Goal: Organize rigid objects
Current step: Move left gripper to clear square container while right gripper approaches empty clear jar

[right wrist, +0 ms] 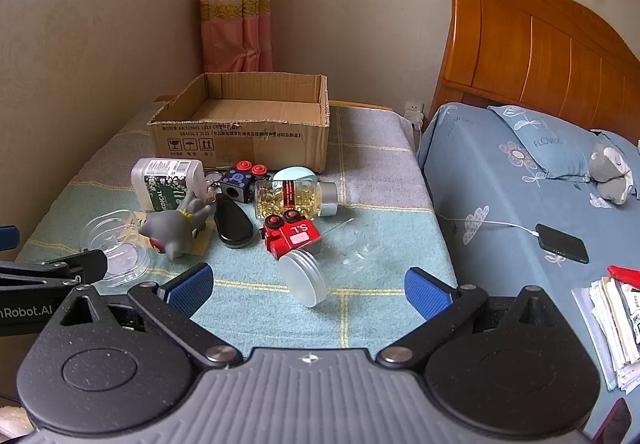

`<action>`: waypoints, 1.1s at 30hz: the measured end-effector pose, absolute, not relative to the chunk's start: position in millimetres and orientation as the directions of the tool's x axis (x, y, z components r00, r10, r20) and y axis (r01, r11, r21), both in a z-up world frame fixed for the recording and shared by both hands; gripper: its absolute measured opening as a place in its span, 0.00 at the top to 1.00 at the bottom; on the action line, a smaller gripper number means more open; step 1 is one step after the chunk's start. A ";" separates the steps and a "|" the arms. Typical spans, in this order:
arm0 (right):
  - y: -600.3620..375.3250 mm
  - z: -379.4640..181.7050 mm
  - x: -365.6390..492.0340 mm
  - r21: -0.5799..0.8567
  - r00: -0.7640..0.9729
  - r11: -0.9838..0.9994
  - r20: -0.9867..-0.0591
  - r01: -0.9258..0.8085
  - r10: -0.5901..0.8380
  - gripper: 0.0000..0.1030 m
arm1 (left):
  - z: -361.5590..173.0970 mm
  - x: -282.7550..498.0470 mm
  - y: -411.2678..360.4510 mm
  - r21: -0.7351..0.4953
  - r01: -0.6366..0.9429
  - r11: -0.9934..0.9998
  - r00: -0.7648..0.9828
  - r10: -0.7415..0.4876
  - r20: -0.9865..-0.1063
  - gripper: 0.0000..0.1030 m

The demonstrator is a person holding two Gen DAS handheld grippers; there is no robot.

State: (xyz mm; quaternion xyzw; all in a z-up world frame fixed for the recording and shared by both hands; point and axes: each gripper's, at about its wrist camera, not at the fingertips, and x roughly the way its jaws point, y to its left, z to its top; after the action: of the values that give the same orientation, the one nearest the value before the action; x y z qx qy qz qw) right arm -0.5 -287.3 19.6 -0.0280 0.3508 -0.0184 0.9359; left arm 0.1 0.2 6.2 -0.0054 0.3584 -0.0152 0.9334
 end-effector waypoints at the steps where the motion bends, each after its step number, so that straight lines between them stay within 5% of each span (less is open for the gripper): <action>1: -287.6 20.4 -0.2 -0.065 0.753 0.998 -0.655 0.014 -0.053 0.00 | 6.4 -0.2 0.3 -0.022 0.025 0.999 0.743 -0.033 -0.668 0.01; 33: -287.4 9.7 13.7 -0.075 0.779 0.990 -0.625 -0.116 0.045 0.00 | -11.7 23.9 3.8 -0.014 0.151 0.988 0.720 -0.119 -0.684 0.01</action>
State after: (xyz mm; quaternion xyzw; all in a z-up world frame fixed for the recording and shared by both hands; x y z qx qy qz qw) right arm 13.7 -287.4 9.7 -0.0545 0.3293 0.0427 0.9417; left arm 23.9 3.8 -11.7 0.0214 0.3669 -0.0729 0.9271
